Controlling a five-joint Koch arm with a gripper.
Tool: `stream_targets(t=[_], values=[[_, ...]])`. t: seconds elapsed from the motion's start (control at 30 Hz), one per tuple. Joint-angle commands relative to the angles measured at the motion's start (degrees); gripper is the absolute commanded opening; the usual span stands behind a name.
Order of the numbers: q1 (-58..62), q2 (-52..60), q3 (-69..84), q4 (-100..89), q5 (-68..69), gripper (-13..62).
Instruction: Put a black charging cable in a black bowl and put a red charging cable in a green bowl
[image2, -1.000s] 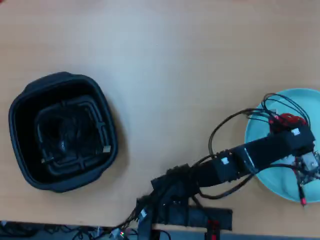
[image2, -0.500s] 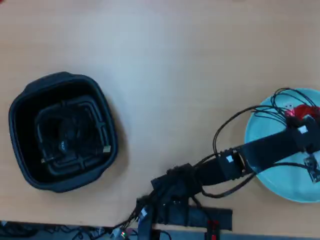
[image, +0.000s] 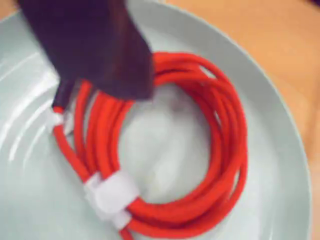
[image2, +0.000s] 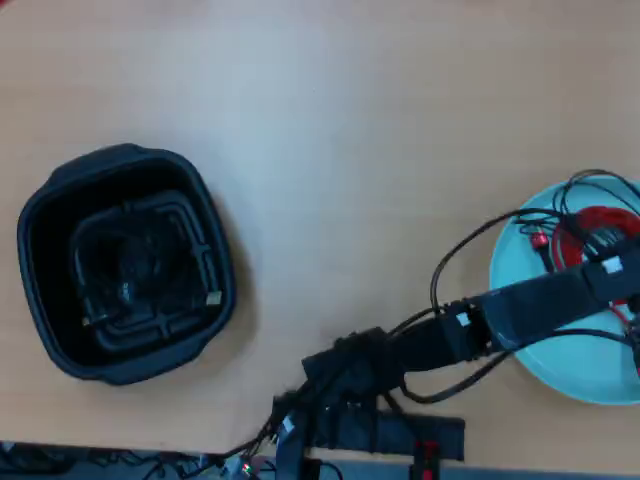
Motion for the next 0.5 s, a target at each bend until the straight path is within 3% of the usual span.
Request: stream_targets(t=[0.0, 0.47], values=[[-1.93, 0.79, -5.01, 2.55, -0.44, 58.6], [-35.24, 1.93, -0.79, 15.82, -0.53, 58.2]])
